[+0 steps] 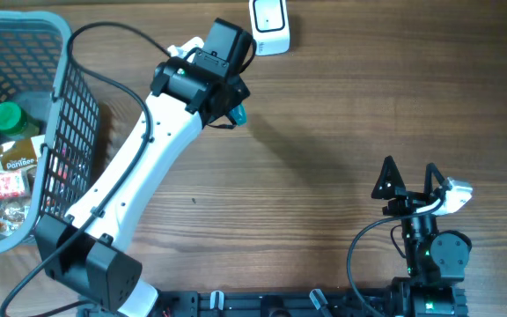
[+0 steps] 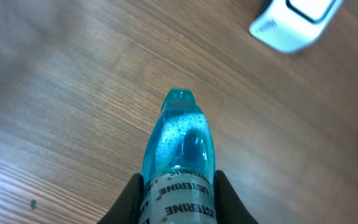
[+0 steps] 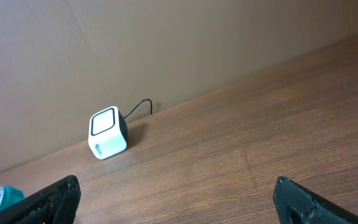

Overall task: Scan the item barcode
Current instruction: 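Lift the blue bottle out and carry it toward the white scanner, then hold the bottle label under the scanner, then set it on table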

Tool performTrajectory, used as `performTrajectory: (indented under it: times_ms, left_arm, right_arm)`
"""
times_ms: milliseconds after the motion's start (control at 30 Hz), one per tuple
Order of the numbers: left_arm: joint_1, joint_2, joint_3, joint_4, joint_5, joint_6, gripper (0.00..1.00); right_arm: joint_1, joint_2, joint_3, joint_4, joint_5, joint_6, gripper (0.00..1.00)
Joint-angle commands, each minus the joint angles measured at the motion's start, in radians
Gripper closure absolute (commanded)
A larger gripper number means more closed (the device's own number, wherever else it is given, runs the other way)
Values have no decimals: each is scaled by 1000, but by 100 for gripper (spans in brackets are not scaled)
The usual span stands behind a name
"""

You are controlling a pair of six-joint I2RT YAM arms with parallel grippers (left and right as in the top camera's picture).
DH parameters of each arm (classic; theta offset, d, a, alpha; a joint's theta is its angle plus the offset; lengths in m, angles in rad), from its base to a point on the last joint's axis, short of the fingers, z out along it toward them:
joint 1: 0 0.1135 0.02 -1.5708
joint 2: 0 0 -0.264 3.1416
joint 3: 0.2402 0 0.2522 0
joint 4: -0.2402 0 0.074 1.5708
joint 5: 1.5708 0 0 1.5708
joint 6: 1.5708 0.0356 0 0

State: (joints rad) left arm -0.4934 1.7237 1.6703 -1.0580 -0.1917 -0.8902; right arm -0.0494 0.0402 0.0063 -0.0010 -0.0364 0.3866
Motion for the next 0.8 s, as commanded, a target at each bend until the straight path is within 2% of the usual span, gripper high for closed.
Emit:
performTrajectory:
  times_ms: [0,67,167,233,400,500,667,767]
  left_arm:
    - [-5,28,34,46,193,350,96]
    - [-5,57,34,44,313,549,96]
    - [-4,93,34,30,414,793,96]
    - [-4,106,34,29,458,908,96]
    - [-4,108,34,13,509,1101,96]
    - [1,108,34,-29,496,1267,96]
    - [33,137,34,13,487,1341,96]
    - [48,203,34,14,490,1439,96]
  right_arm:
    - [-4,-5,-1,3,-6,-17,0]
    - [-4,-5,-1,3,-6,-17,0]
    - [-4,-5,-1,3,-6,-17,0]
    - [-4,-5,-1,2,-6,-17,0]
    - [-4,-5,-1,2,-6,-17,0]
    - [-4,-5,-1,3,-6,-17,0]
    - [-4,-5,-1,3,-6,-17,0]
    - [-4,-5,-1,2,-6,-17,0]
